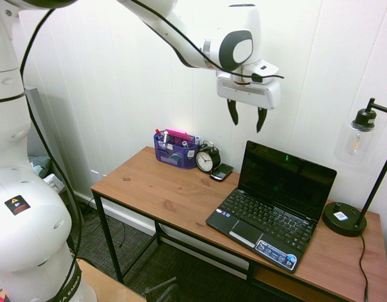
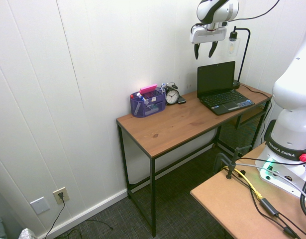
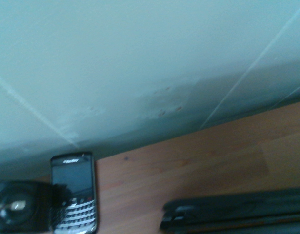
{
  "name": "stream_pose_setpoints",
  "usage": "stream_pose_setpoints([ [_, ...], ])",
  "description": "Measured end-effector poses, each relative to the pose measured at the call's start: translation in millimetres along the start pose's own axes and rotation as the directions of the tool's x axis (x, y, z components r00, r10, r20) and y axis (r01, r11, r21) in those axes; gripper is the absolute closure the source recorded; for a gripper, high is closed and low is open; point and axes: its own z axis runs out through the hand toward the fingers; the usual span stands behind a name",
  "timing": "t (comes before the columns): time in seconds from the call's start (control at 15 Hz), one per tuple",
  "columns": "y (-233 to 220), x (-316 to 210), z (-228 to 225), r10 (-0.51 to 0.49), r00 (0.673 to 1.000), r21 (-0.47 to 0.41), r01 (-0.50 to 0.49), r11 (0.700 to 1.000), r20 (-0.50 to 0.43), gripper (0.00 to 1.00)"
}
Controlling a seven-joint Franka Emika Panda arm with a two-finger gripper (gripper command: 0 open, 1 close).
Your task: Close the laptop lid
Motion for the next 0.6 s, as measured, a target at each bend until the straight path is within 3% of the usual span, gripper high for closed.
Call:
stream_pose_setpoints([
  [0.53, 23.2, 95.0, 34.9, 0.091, 0.996, 0.061, -0.092, 0.994, 0.008, 0.0],
  [0.6, 22.3, 100.1, 40.1, 0.097, 0.995, 0.058, -0.097, 0.994, 0.009, 1.0],
])
